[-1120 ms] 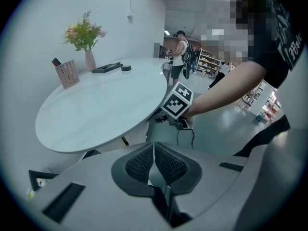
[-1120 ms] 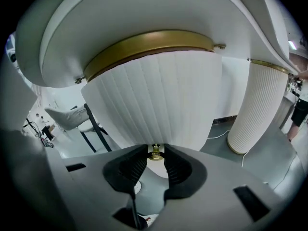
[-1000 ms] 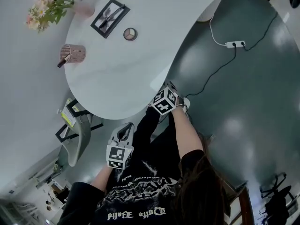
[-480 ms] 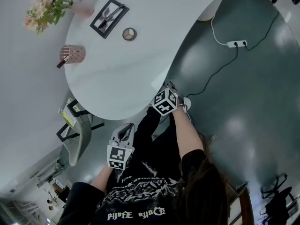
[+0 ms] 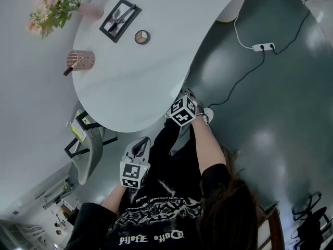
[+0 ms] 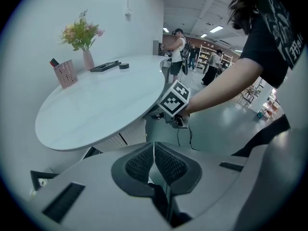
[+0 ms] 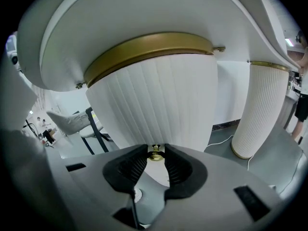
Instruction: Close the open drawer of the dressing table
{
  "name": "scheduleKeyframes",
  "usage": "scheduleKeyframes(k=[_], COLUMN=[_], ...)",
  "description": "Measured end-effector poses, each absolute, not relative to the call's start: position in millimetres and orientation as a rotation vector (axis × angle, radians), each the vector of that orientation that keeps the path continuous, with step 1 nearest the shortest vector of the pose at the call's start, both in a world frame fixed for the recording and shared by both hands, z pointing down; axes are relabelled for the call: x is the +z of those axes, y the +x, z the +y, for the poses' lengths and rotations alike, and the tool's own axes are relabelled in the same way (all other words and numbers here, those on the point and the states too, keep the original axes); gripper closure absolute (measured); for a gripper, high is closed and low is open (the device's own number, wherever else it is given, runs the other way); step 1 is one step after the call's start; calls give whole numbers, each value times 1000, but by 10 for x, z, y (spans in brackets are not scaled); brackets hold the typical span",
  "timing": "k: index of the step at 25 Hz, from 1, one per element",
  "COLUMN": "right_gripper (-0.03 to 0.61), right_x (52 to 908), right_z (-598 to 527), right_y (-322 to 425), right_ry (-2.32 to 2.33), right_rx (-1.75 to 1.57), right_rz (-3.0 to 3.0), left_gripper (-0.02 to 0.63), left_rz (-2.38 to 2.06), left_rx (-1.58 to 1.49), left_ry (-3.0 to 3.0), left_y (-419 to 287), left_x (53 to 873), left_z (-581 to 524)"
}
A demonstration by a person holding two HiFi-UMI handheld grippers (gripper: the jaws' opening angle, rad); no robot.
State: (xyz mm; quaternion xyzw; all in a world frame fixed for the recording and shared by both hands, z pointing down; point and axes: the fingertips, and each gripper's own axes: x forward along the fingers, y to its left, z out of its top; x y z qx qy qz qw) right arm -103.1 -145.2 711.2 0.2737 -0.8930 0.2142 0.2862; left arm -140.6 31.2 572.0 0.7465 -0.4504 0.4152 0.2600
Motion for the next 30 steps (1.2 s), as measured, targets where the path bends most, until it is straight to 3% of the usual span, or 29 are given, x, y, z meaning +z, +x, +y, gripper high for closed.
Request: scheduleKeyframes(k=[2,4,17,30], right_gripper=[443,370,350,350], right_x=[7107,7096,6916,6204], right_z=[-1448,-1439,-1127,-933], right_y=[-1018,-990,-551,-223], right_ry=[732,748,861,1093], right_rx=[588,616,647,755], right_rz=[-2388,-2386,-2246,-2231], left_gripper=[586,586,586,586], left_rz=[-1224,-1227,-1231,-1198], left_rx=[1120,1111,992,873], left_ry=[2023,2024,2061,2182], left_y=[-1405,-1410,-1325,-1174], left_x=[5720,5720,5644,5403], left_z=[315,317,198,80])
